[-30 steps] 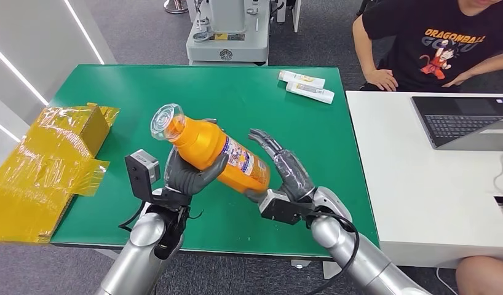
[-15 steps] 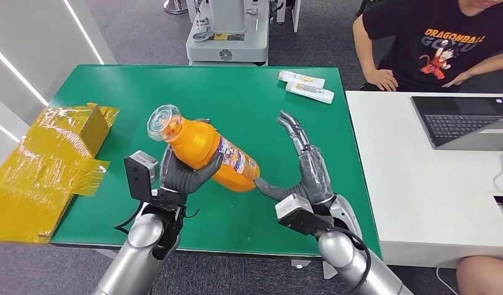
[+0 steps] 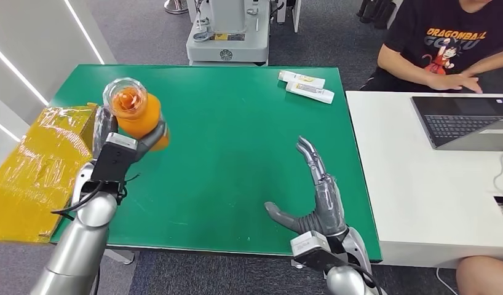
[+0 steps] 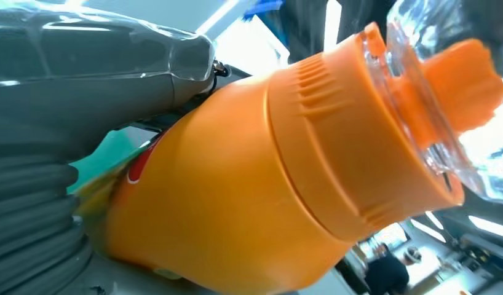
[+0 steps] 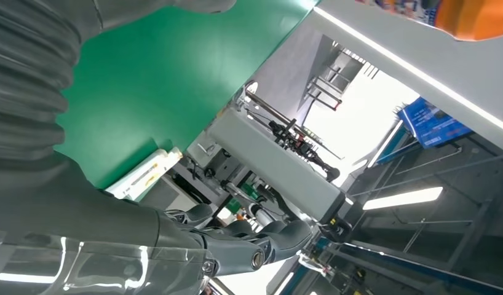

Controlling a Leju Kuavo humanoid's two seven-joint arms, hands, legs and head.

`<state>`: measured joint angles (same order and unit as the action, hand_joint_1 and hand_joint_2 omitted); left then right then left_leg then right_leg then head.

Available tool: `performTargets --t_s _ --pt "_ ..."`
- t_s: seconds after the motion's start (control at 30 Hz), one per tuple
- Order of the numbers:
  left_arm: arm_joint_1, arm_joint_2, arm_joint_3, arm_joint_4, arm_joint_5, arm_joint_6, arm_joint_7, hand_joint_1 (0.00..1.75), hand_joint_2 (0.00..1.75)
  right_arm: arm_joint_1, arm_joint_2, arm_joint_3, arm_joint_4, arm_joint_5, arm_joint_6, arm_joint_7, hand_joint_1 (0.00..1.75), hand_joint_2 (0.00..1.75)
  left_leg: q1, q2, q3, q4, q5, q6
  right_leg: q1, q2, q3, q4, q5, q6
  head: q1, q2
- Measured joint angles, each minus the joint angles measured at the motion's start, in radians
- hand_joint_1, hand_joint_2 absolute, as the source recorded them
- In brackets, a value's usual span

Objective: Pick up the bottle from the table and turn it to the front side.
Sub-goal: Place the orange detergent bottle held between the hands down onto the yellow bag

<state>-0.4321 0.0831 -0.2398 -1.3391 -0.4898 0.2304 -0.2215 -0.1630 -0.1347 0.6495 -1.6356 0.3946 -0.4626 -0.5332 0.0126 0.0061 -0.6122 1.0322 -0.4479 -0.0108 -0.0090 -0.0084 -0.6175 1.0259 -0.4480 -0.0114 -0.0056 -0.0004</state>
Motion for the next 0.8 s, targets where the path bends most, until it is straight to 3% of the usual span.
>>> performTargets --t_s 0.27,0.5,0.8 --pt "-0.107 0.12 0.023 0.048 -0.173 -0.018 0.026 1.75 1.75 0.037 -0.001 -0.002 -0.03 -0.004 0.02 -0.009 0.0 1.75 0.0 0.0 0.0 0.0 0.0 0.0 0.0 0.0 0.0 0.0 0.0 0.0 0.0 0.0" --pt "-0.201 0.26 -0.017 0.209 -0.427 -0.04 0.057 1.75 1.75 0.061 0.0 -0.01 -0.057 0.006 0.066 -0.012 0.0 1.75 0.0 0.003 0.001 -0.001 0.0 -0.001 0.0 0.003 -0.001 0.001 0.0 -0.001 0.0 0.0" --pt "-0.181 0.315 -0.046 0.324 -0.546 -0.036 0.111 1.75 1.75 0.07 0.002 -0.017 -0.076 0.013 0.094 -0.006 0.0 1.75 0.0 0.003 0.0 -0.001 -0.001 -0.002 0.0 0.003 -0.001 0.0 0.0 0.0 0.0 0.0"
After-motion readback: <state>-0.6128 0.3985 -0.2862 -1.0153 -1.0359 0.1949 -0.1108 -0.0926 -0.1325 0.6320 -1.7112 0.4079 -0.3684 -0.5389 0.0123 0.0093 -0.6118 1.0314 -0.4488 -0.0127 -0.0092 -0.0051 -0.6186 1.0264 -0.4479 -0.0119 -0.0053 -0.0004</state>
